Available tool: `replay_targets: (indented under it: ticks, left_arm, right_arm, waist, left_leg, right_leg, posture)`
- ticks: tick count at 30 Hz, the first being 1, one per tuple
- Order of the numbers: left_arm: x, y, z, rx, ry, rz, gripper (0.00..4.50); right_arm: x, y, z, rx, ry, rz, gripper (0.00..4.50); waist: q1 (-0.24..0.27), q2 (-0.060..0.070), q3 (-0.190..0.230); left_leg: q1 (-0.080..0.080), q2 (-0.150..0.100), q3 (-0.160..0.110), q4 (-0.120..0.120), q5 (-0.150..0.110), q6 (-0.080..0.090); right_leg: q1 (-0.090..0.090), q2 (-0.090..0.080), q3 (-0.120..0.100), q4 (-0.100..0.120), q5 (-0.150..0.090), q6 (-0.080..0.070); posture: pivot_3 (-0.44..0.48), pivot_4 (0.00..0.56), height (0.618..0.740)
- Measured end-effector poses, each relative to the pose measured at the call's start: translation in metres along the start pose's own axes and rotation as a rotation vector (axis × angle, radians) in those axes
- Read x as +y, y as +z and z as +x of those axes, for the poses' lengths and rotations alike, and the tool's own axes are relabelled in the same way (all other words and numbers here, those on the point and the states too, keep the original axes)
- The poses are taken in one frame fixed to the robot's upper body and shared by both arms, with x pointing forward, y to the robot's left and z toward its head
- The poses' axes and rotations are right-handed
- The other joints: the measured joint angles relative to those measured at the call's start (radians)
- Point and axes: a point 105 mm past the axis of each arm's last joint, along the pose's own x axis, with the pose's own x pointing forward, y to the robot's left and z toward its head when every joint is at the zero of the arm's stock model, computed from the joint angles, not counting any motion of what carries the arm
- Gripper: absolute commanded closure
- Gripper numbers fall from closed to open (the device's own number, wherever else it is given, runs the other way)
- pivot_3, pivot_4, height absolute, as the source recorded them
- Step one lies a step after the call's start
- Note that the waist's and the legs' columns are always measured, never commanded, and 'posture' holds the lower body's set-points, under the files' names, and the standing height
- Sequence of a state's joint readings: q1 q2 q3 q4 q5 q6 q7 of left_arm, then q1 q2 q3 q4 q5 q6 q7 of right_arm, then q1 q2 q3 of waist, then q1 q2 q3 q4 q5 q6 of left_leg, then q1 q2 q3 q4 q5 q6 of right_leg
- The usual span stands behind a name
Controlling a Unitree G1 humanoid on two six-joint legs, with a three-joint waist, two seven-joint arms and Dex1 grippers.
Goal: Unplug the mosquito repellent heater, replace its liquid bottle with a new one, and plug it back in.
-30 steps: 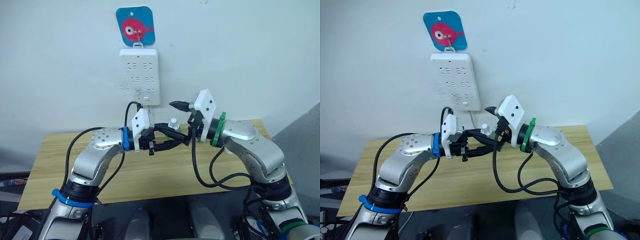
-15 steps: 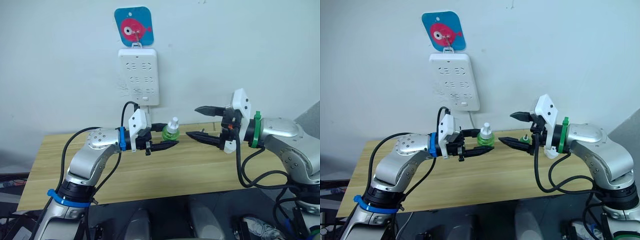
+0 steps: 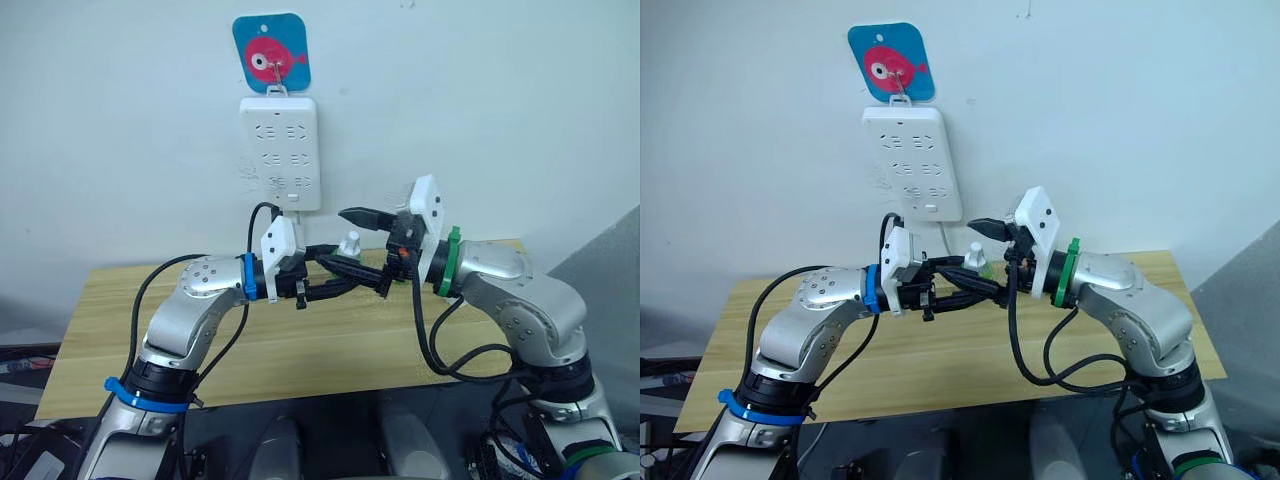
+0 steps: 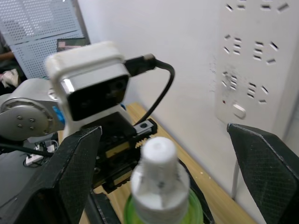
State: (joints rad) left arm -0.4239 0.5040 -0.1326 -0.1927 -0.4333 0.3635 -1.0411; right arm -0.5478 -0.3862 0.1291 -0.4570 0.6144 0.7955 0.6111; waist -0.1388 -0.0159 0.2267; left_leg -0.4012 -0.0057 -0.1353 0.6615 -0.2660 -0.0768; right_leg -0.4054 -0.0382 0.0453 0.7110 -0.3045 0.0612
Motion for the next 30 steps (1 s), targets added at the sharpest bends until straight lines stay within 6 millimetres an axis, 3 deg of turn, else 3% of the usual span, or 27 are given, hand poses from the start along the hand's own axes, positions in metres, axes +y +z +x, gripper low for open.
replay_targets:
  ticks: [5, 12, 16, 21, 25, 28, 30]
  left_arm:
    - [0.000, 0.000, 0.001, -0.005, 0.004, -0.003, 2.19]
    - [0.000, 0.001, 0.001, -0.009, 0.006, -0.004, 2.19]
    - [0.000, 0.001, 0.001, -0.010, 0.006, -0.003, 2.19]
    - [0.000, 0.001, 0.001, -0.011, 0.003, 0.000, 2.19]
    - [0.000, 0.002, 0.002, -0.015, 0.000, 0.001, 2.19]
    - [0.000, 0.002, 0.002, -0.016, 0.000, 0.001, 2.19]
    - [0.000, 0.002, 0.002, -0.016, 0.000, 0.001, 2.19]
  right_arm:
    - [-0.012, -0.001, -0.019, 0.033, -0.034, 0.016, 0.00]
    - [-0.010, -0.009, -0.057, 0.165, -0.017, 0.014, 0.00]
    - [-0.006, -0.003, -0.064, 0.175, 0.012, -0.004, 0.00]
    - [0.001, 0.013, -0.043, 0.081, 0.038, -0.008, 0.00]
    - [0.007, 0.011, -0.025, 0.055, 0.058, 0.017, 0.00]
    - [0.007, 0.011, -0.020, 0.055, 0.071, 0.023, 0.61]
    - [0.006, 0.011, -0.019, 0.055, 0.077, 0.029, 1.34]
  waist:
    - [0.001, 0.000, 0.000]
    - [0.002, 0.000, 0.000]
    - [0.000, 0.000, 0.000]
    - [-0.005, 0.000, 0.000]
    - [0.001, 0.000, -0.001]
    - [0.001, 0.000, -0.001]
    - [0.000, 0.000, -0.001]
  left_leg:
    - [0.000, 0.000, 0.000, 0.000, 0.000, 0.000]
    - [0.000, 0.000, 0.001, 0.000, 0.000, 0.000]
    - [0.000, 0.000, 0.001, 0.000, 0.000, 0.000]
    - [0.000, 0.001, 0.001, 0.000, 0.000, 0.000]
    - [-0.001, -0.001, 0.000, 0.000, 0.000, 0.000]
    - [-0.001, -0.001, 0.000, 0.000, 0.000, 0.000]
    - [0.000, 0.000, 0.000, 0.000, 0.000, 0.000]
  right_leg:
    - [0.000, 0.000, 0.000, 0.000, 0.000, 0.000]
    - [0.000, 0.000, 0.000, -0.001, 0.000, 0.000]
    - [0.000, 0.001, 0.000, 0.000, 0.000, 0.000]
    - [0.000, 0.001, 0.000, 0.000, 0.000, 0.000]
    - [0.000, 0.000, 0.000, 0.000, 0.000, 0.000]
    - [0.000, -0.001, 0.000, -0.001, 0.000, 0.000]
    - [0.000, 0.000, 0.000, -0.001, 0.000, 0.000]
  posture:
    - [-0.156, 0.162, 0.734]
    - [-0.162, 0.163, 0.734]
    - [-0.167, 0.161, 0.734]
    - [-0.166, 0.158, 0.734]
    - [-0.160, 0.157, 0.734]
    - [-0.155, 0.157, 0.734]
    - [-0.154, 0.158, 0.734]
